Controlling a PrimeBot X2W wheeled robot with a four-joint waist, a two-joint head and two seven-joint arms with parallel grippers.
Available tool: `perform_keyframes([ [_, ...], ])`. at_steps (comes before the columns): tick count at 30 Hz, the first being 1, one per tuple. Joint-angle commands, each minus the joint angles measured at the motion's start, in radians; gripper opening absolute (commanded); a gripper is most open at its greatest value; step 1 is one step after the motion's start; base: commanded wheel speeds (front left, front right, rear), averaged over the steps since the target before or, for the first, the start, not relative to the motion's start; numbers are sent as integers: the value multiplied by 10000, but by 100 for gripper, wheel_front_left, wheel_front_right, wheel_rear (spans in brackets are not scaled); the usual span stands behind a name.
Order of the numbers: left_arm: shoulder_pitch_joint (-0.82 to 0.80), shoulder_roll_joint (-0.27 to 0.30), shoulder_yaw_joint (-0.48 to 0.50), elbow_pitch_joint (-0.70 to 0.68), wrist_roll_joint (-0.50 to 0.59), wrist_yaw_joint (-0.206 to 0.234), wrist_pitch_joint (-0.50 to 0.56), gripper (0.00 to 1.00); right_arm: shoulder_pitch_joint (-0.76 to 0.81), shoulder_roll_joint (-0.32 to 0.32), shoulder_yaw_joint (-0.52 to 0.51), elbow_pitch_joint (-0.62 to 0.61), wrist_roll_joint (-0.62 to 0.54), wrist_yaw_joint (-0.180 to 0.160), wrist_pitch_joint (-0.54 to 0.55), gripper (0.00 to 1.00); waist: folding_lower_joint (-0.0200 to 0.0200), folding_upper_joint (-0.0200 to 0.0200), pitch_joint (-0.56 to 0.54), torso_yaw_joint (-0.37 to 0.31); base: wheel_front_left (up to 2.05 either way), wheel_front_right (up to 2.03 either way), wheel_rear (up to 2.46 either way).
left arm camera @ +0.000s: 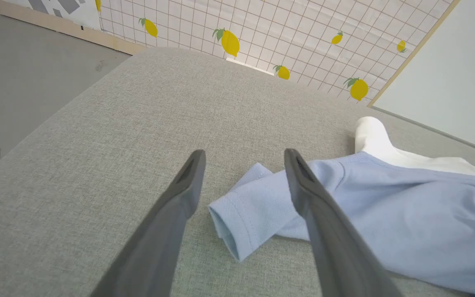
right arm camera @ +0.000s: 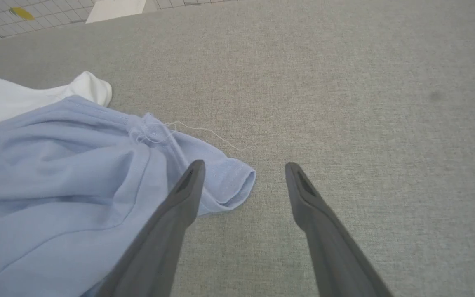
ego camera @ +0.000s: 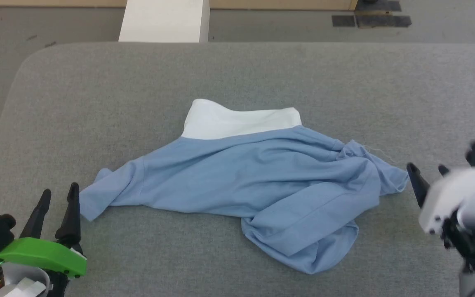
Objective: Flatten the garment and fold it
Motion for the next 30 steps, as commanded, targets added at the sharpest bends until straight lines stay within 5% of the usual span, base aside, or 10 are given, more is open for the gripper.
perform_keyframes([
  [1, -208, 82, -54, -46, 143, -86, -115, 100, -481, 1, 128, 21, -394, -13, 544, 100, 0, 44, 315, 127, 0, 0, 0],
  [10, -969, 347, -348, -153, 387, -260, -224, 100, -1982, -25, 685, 701, -2349, -13, 3989, 100, 0, 44, 1253, 528, 0, 0, 0],
  [21, -1318, 470, -563, -25, 294, -392, -304, 100, -1698, -8, 1045, 1245, -2374, -13, 4992, 100, 0, 44, 1822, 731, 0, 0, 0],
  [22, -1330, 483, -599, 11, 283, -400, -276, 100, -1643, -6, 1029, 1308, -2288, -13, 5132, 55, 0, 44, 1823, 720, 0, 0, 0],
  [24, -1358, 490, -627, 56, 271, -408, -287, 100, -1604, -4, 1031, 1301, -2141, -13, 5238, 0, 0, 44, 1796, 696, 0, 0, 0],
  [30, -1371, 567, -759, 195, 258, -395, -59, 100, -1710, -1, 724, 820, -1888, -13, 4676, 0, 0, 44, 1401, 616, 0, 0, 0],
])
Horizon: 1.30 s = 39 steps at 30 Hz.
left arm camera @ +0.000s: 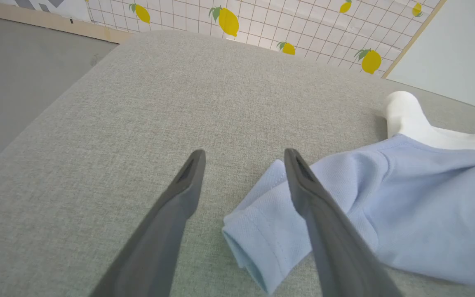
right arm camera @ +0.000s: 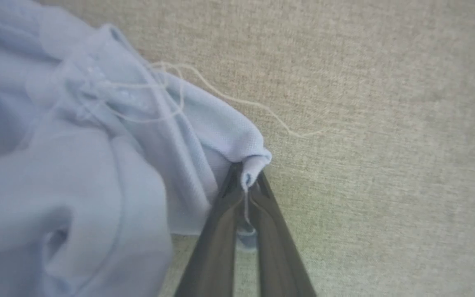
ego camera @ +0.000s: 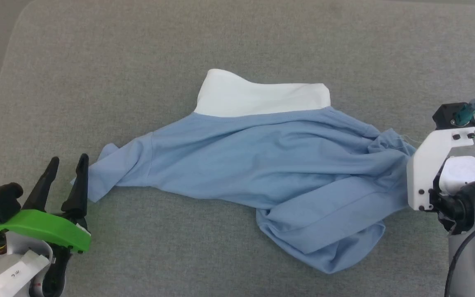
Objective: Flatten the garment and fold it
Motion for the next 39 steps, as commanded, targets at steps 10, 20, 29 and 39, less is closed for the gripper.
perform_keyframes([
  [10, -572, 1622, -617, -1026, -460, -25, 3806, 100, 403, 38, -74, -291, 297, -13, -428, 0, 0, 44, -815, -34, 0, 0, 0],
  [20, -1562, 2628, -1954, -1996, -945, 253, 8325, 100, 513, 39, 164, -373, 546, -13, -491, 0, 0, 44, -395, -164, 0, 0, 0],
  [29, -1751, 2265, -2587, -577, -1003, 202, 8886, 98, 447, 39, 291, -323, 650, -13, -674, 0, 0, 44, -116, -426, 0, 0, 0],
  [39, -1786, 1915, -2822, 159, -1334, -49, 8468, 0, 539, 39, 173, -241, 700, -13, -897, 0, 0, 44, -302, -414, 0, 0, 0],
])
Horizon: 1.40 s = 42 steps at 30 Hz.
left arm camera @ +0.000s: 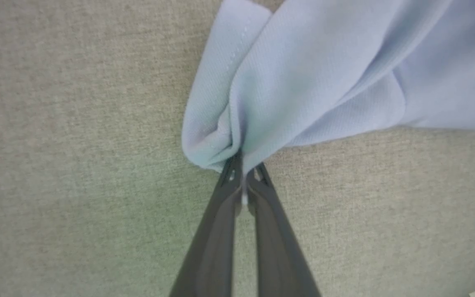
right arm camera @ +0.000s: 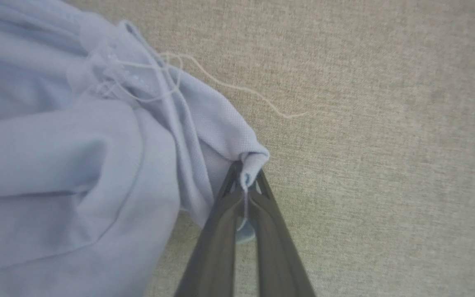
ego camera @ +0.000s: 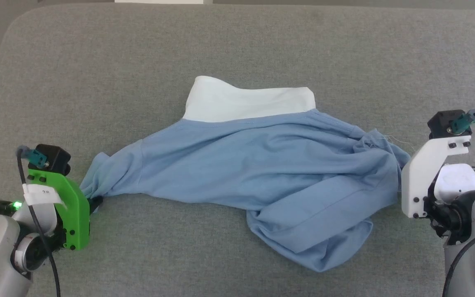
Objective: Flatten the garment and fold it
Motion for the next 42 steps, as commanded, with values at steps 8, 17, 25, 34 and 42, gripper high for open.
perform_keyframes([
  [8, -164, -433, 473, -315, -821, -186, -878, 0, 76, 7, -120, 123, 235, -13, -463, 0, 0, 44, -688, -9, 0, 0, 0],
  [17, -1426, -346, 1492, -1040, -1017, 12, -1654, 0, -791, -757, -304, -354, 722, -13, -1314, 0, 0, 44, -1896, -57, 0, 0, 0],
  [25, -3084, -518, 1914, -1060, -736, 306, -2196, 0, -2390, -1397, -231, -316, 1924, -13, -2114, 0, 0, 44, -2680, -237, 0, 0, 0],
  [34, -5035, -505, 2276, -846, 271, 820, -3237, 0, -4037, -1498, -742, -580, 2791, -13, -3005, 0, 0, 44, -3206, -307, 0, 0, 0],
  [42, -5913, -548, 2214, -395, 581, 1110, -3279, 0, -4924, -1249, -999, -574, 2951, -13, -2990, 0, 0, 44, -3278, -351, 0, 0, 0],
])
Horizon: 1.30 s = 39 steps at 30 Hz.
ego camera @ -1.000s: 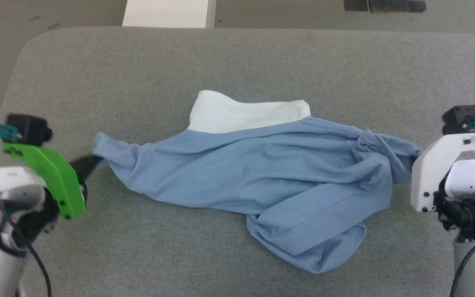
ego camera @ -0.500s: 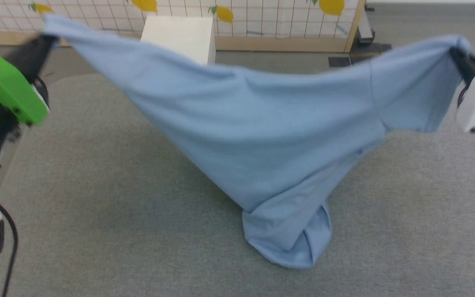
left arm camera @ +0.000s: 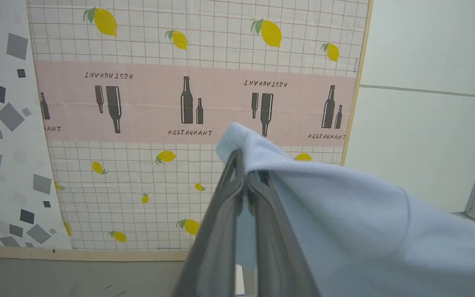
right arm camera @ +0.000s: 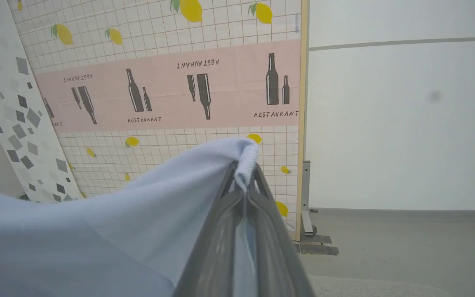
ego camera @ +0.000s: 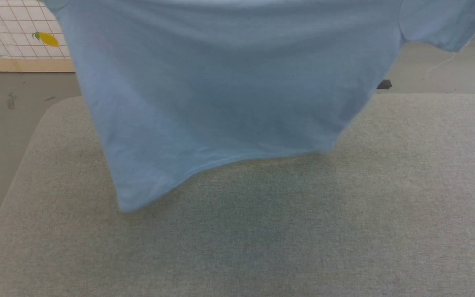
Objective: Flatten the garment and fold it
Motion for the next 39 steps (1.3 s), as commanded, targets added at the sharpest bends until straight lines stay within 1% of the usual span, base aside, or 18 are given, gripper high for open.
perform_keyframes([
  [1, -218, -18, -31, 151, 138, 73, -16, 0, -241, 75, -10, 52, -23, -13, 48, 0, 0, 44, 68, -25, 0, 0, 0],
  [6, -595, -32, -182, 714, 155, 39, 177, 0, -827, 405, -21, 372, -287, -13, 454, 0, 0, 44, 470, -87, 0, 0, 0],
  [7, -746, -24, -246, 814, 154, -58, 225, 0, -1030, 491, -97, 463, -380, -13, 545, 0, 0, 44, 656, -97, 0, 0, 0],
  [9, -1036, 83, -482, 983, 240, -416, 337, 0, -1439, 631, -188, 664, -602, -13, 668, 0, 0, 44, 1009, -121, 0, 0, 0],
  [11, -1405, 204, -581, 1206, 302, -626, 401, 0, -1988, 832, -362, 867, -802, -13, 717, 0, 0, 44, 1462, -165, 0, 0, 0],
  [14, -2076, 404, -658, 1544, 445, -843, 370, 0, -2913, 1040, -542, 1166, -1273, -13, 716, 0, 0, 44, 2203, -219, 0, 0, 0],
  [18, -3279, 651, -745, 2027, 783, -1050, 55, 0, -4419, 1212, -839, 1685, -2096, -13, 603, 0, 0, 44, 3314, -293, 0, 0, 0],
  [21, -4304, 761, -795, 2446, 1005, -1151, -247, 0, -5612, 1271, -1116, 2092, -2777, -13, 400, 0, 0, 44, 4114, -377, 0, 0, 0],
  [24, -5226, 808, -847, 2841, 1157, -1214, -493, 0, -6646, 1280, -1237, 2543, -3039, -13, 98, 0, 0, 44, 4781, -440, 0, 0, 0],
  [28, -6335, 795, -982, 3429, 1430, -1283, -1163, 0, -7858, 1283, -1402, 3299, -3282, -13, -618, 0, 0, 44, 5418, -495, 0, 0, 0],
  [34, -7186, 730, -1082, 4399, 1464, -1341, -2229, 0, -8642, 1284, -1274, 4245, -3213, -13, -1539, 0, 0, 44, 5931, -469, 0, 0, 0],
  [39, -6962, 692, -1425, 5031, 1146, -1369, -2749, 0, -8423, 1285, -1101, 4879, -2818, -13, -2045, 0, 0, 44, 6034, -354, 0, 0, 0],
])
